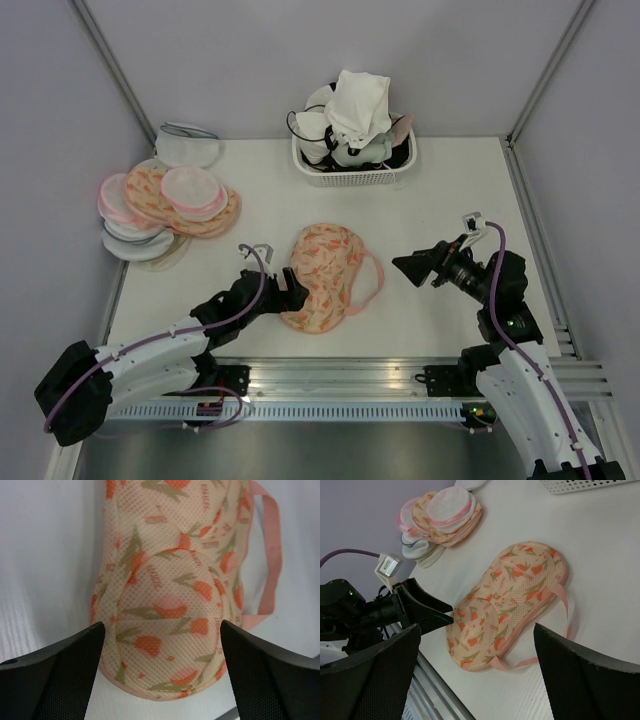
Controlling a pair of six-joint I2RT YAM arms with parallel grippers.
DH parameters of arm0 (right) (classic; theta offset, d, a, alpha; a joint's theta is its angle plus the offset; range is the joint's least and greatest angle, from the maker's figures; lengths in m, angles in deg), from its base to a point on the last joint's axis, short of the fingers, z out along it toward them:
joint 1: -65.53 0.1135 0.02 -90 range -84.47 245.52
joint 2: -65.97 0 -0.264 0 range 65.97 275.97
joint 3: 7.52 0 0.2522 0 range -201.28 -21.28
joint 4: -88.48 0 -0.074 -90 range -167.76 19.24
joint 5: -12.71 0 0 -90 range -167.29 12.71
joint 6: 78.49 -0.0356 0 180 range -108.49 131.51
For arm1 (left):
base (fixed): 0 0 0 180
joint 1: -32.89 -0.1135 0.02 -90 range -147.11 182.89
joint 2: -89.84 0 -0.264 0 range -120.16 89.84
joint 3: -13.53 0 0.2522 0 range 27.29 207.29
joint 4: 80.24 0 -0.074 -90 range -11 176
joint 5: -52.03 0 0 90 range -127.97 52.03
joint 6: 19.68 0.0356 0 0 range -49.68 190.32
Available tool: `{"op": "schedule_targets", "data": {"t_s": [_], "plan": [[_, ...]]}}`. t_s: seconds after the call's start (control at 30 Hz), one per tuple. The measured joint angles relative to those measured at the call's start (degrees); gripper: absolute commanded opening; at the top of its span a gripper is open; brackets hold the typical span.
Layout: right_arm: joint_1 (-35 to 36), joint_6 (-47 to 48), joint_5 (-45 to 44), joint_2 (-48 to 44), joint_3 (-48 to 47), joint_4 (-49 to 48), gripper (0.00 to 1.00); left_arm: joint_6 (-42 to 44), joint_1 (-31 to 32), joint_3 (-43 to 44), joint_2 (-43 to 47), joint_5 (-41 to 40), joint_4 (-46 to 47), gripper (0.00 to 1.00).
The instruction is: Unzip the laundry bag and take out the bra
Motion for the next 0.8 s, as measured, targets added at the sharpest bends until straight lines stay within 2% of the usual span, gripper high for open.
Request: {"op": "schedule_targets", "data": {"t_s": [0.13, 0.33, 0.4, 0.57, 0.63, 0.67, 0.73, 0.77, 0.8], "plan": [[0.26, -0.42, -0.07, -1.62, 0.94, 1.09, 0.98, 0.09, 0.00, 0.00, -5.01, -4.44, 0.24, 0.99], [0.26, -0.72, -0.26, -3.06, 1.07, 1.49, 0.98, -2.08, -0.02, -1.05, -5.14, -10.23, 1.09, 0.98], [0.26, -0.96, -0.31, -2.95, 1.42, 1.18, 0.98, -2.03, -0.02, -3.06, -5.92, -9.38, 4.85, 0.93], [0.26, -1.99, -0.46, -2.19, 2.80, 0.87, 0.98, -1.09, -0.02, -5.60, -12.55, -1.25, 18.23, 0.87], [0.35, -2.27, -0.50, -2.05, 2.99, 0.83, 0.98, -0.74, -0.02, -5.60, -15.23, 2.45, 22.27, 0.74], [0.35, -2.43, -0.50, -2.08, 3.08, 0.66, 0.98, -0.57, -0.04, -5.57, -16.85, 4.70, 24.35, 0.56], [0.37, -2.62, -0.55, -2.25, 3.37, 0.37, 0.98, -0.35, -0.07, -5.46, -19.80, 9.09, 28.15, 0.35], [0.37, -2.67, -0.61, -2.40, 3.52, 0.28, 0.98, -0.28, -0.11, -5.18, -21.40, 11.37, 30.29, 0.03], [0.37, -2.82, -0.70, -2.62, 3.76, 0.15, 0.98, -0.28, -0.17, -4.59, -23.15, 13.77, 32.26, 0.02]]}}
